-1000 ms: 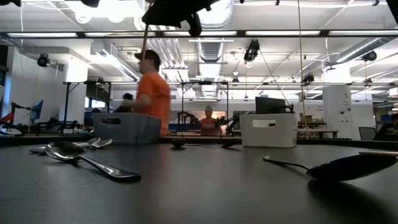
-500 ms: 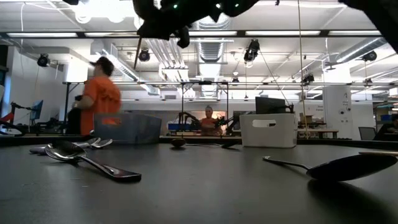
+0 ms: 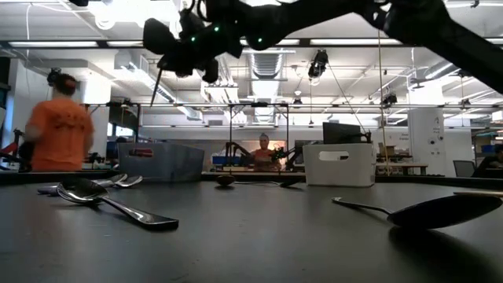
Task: Sort silverware by color (type)
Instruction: Put the gold spoon into the black bin
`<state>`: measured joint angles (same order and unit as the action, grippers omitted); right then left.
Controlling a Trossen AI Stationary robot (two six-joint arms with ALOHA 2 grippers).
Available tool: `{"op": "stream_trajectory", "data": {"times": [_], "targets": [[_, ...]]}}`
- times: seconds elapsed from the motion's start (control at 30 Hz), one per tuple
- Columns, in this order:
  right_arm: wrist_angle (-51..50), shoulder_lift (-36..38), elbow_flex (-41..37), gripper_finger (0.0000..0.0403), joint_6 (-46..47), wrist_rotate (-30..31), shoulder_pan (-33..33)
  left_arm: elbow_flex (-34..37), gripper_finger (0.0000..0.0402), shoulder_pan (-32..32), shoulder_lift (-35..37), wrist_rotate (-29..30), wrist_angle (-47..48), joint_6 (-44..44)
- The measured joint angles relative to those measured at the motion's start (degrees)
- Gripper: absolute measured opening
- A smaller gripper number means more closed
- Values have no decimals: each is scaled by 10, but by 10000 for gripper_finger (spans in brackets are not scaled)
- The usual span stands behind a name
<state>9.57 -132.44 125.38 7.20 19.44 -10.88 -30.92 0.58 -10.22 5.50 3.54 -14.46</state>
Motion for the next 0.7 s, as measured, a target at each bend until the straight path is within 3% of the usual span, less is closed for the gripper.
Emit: {"op": "stream_trajectory", "data": {"times": [0.2,0.7], "targets": [[0,-46,47,13,37,0,-15,0,187,0,4,0,1,0],[-14,-90,46,13,143,0,-38,0,187,0,4,0,1,0]]}}
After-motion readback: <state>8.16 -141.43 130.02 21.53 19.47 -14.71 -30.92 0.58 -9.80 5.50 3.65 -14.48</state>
